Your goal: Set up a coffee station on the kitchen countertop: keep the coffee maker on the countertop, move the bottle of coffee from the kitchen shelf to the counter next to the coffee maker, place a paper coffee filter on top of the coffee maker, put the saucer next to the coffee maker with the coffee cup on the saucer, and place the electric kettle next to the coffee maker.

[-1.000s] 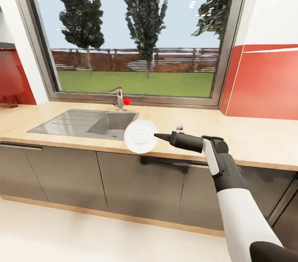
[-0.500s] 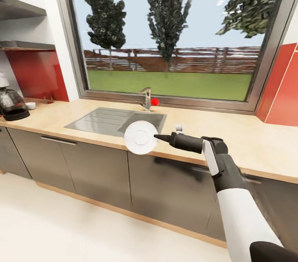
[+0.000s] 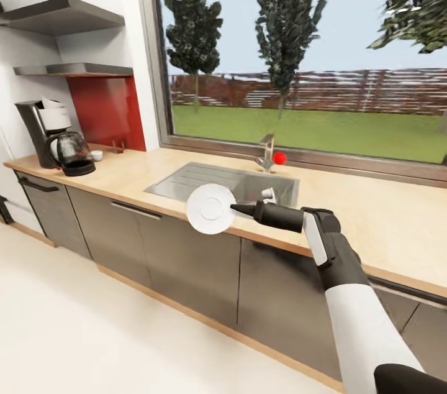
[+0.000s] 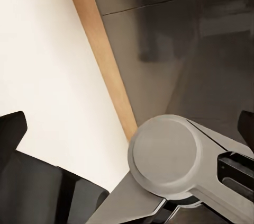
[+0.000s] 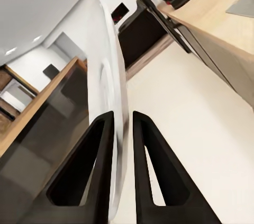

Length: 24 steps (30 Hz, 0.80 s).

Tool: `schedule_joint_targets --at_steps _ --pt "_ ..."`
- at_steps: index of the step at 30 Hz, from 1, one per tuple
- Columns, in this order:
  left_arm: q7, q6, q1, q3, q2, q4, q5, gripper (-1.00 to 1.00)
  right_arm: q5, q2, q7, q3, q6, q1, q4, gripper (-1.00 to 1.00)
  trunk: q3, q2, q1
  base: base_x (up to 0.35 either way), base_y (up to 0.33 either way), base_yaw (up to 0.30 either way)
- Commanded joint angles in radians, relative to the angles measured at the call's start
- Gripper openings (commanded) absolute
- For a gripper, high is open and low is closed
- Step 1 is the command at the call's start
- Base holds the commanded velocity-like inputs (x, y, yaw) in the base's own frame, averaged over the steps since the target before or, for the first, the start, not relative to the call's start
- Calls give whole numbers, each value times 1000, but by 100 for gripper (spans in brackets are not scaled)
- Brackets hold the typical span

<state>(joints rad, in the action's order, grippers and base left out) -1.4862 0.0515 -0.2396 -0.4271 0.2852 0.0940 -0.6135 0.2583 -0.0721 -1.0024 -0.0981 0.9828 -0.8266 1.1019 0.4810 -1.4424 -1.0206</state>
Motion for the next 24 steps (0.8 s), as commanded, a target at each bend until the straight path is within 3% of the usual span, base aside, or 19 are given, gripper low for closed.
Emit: schedule_joint_targets --at_steps 1,15,24 --pt "0 5 0 8 0 1 -9 100 -2 -1 -7 -3 5 -1 0 -100 1 -1 -1 255 250 270" --pt "0 4 0 8 1 1 -9 100 -1 -3 -5 1 4 0 -49 -100 1 -1 -1 262 247 270" --pt "0 4 0 8 2 1 -9 100 -3 -39 -3 1 4 0 -94 -100 1 -1 -1 263 246 270"
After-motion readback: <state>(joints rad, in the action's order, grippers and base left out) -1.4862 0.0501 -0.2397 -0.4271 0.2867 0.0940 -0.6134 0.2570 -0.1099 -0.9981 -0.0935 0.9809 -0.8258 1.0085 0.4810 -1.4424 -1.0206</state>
